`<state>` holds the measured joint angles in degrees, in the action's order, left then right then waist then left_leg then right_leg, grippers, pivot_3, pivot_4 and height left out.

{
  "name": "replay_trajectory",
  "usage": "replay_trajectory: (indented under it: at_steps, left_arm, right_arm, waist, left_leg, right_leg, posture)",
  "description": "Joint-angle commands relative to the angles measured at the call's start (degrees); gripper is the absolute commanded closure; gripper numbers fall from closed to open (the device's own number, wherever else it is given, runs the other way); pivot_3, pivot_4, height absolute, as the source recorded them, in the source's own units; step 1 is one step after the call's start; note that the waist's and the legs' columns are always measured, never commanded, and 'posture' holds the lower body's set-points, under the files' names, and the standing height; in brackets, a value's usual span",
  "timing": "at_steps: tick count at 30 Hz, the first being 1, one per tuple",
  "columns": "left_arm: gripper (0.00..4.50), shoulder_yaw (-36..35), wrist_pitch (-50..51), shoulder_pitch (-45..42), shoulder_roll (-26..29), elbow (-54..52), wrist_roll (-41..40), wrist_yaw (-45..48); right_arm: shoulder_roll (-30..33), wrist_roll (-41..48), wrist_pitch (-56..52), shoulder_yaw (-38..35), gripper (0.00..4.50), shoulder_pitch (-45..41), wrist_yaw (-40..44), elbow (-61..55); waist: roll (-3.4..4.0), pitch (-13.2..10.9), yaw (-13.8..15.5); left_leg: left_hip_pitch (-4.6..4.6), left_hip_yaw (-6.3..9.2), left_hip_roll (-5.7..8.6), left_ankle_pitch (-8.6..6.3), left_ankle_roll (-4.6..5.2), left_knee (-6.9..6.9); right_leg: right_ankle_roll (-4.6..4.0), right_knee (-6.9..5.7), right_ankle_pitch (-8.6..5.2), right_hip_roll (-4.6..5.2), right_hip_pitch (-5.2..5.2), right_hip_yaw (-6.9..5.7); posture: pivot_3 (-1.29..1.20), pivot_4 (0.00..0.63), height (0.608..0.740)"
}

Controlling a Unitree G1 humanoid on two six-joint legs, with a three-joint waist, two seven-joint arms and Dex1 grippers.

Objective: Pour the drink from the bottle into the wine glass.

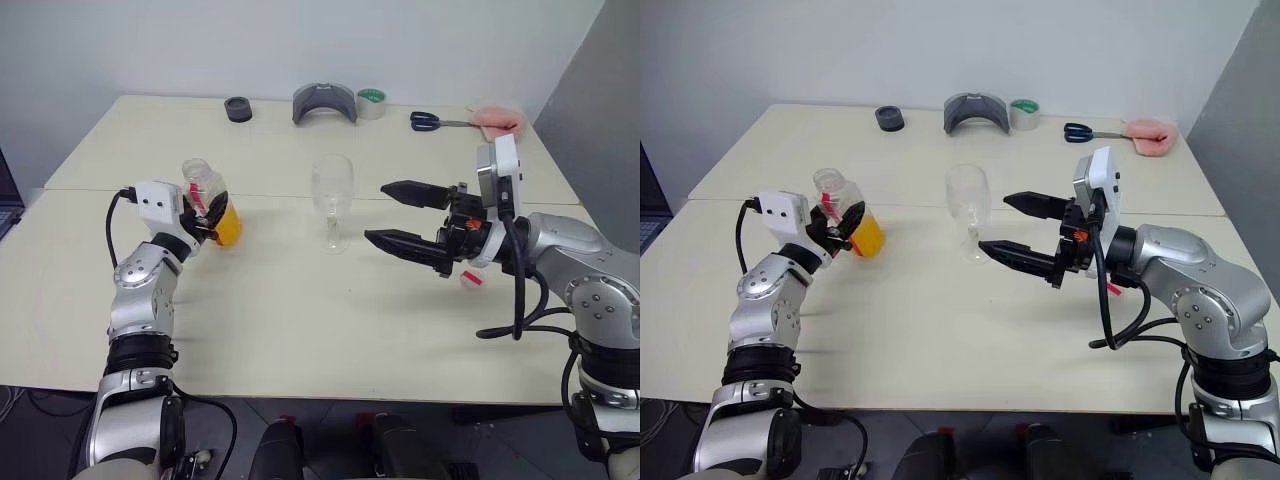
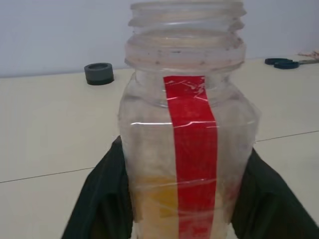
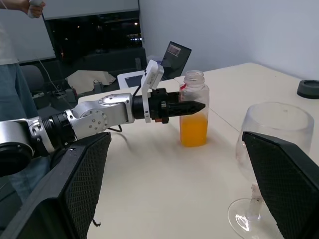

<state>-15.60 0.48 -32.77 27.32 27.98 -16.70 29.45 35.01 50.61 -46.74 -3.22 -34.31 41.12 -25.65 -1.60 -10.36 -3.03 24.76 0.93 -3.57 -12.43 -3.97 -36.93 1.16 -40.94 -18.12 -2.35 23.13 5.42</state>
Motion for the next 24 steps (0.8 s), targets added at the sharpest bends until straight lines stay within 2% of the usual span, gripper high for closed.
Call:
replay_trajectory:
  at_steps: [1, 10, 24]
  left_arm:
    - [2.73, -0.5, -1.8, -1.6, 1.0, -0.3, 0.2, 0.3]
    - [2.73, 2.0, -1.4, -4.1, 3.3, -2.3, 3.5, 0.2]
    - [2.73, 11.4, -3.0, -20.7, 4.1, 4.1, 9.5, 8.2]
  right_arm:
    - [0.2, -0.5, 1.6, -1.3, 0.00, -0.2, -0.2, -1.5]
    - [-0.3, -1.9, 3.1, -1.3, 0.00, -0.8, -1.0, -1.0]
    - [-5.4, -14.0, 12.1, 0.5, 0.00, 0.6, -6.5, 0.3]
  waist:
    - [0.00, 0.0, 0.0]
    - [0.00, 0.0, 0.0]
    - [-0.01, 0.0, 0.5]
  left_leg:
    - [0.00, 0.00, 0.00, 0.00, 0.00, 0.00]
    - [0.00, 0.01, 0.00, 0.00, 0.00, 0.00]
    - [0.06, 0.00, 0.03, 0.00, 0.00, 0.00]
  right_leg:
    - [0.00, 0.00, 0.00, 0.00, 0.00, 0.00]
    - [0.00, 0.00, 0.00, 0.00, 0.00, -0.01]
    - [0.00, 0.01, 0.00, -0.01, 0.05, -0.01]
  posture:
    - [0.00, 0.150, 0.740]
    - [0.00, 0.150, 0.740]
    - [0.00, 0.150, 0.740]
